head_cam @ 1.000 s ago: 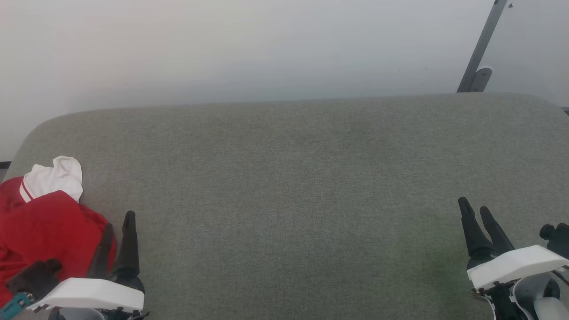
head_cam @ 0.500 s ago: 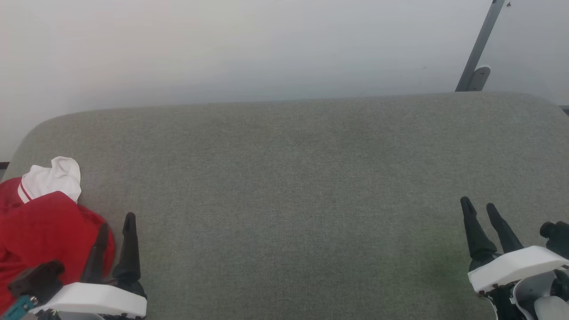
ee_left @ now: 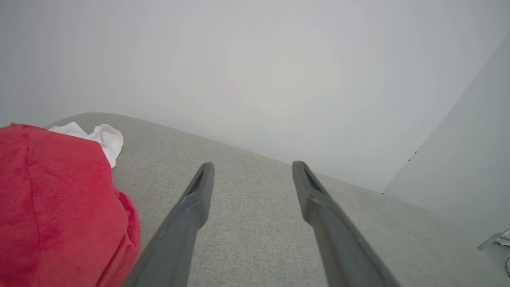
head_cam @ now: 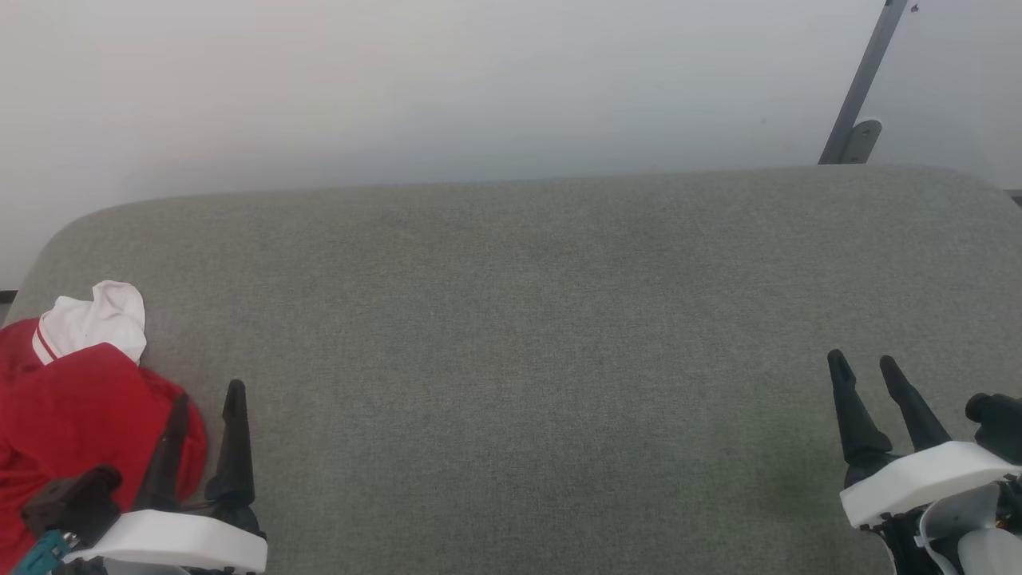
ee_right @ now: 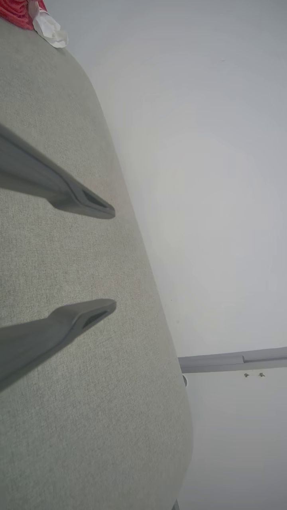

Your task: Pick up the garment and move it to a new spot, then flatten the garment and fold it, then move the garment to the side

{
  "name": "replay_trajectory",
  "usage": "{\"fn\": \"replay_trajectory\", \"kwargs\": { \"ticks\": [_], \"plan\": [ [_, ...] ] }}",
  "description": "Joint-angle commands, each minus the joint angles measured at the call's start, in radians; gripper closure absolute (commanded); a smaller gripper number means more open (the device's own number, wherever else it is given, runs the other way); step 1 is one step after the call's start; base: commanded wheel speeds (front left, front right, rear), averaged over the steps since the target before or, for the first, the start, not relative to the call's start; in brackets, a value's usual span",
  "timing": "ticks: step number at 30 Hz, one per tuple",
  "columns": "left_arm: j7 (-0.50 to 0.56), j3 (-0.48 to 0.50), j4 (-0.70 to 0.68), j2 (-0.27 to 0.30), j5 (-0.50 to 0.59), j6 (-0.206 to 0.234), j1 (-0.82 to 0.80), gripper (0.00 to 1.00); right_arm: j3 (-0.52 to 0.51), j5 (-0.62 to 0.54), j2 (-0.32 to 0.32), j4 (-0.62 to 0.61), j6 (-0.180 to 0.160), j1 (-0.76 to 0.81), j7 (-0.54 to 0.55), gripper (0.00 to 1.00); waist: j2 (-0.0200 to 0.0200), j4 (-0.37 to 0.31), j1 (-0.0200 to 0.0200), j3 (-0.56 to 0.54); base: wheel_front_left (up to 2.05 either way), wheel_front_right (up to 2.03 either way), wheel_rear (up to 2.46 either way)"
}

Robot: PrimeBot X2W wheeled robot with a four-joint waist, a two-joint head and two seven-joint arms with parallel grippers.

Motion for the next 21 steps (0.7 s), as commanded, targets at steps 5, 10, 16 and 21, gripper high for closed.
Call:
{"fn": "replay_trajectory", "kwargs": {
  "ticks": [5, 10, 16, 21],
  "plan": [
    [-0.020, 0.000, -0.018, 0.011, 0.059, -0.006, 0.013, 0.00, 0.007, -0.058, -0.013, -0.013, 0.000, 0.002, -0.013, 0.00, 0.0000, 0.000, 0.0000, 0.002, 0.00, 0.00, 0.00],
    [-0.031, -0.003, -0.024, 0.014, 0.094, -0.007, 0.016, 0.00, 0.009, -0.094, -0.017, -0.017, 0.000, 0.003, -0.023, 0.00, 0.0000, -0.001, 0.0000, 0.002, 0.00, 0.00, 0.00],
    [-0.040, -0.006, -0.027, 0.017, 0.126, -0.006, 0.023, 0.00, 0.010, -0.127, -0.020, -0.025, 0.000, 0.005, -0.031, 0.00, 0.0000, -0.002, 0.0000, 0.002, 0.00, 0.00, 0.00],
    [-0.050, -0.007, -0.032, 0.021, 0.165, -0.007, 0.029, 0.00, 0.012, -0.160, -0.024, -0.031, 0.000, 0.007, -0.037, 0.00, 0.0000, -0.002, 0.0000, 0.004, 0.00, 0.00, 0.00]
  ]
}}
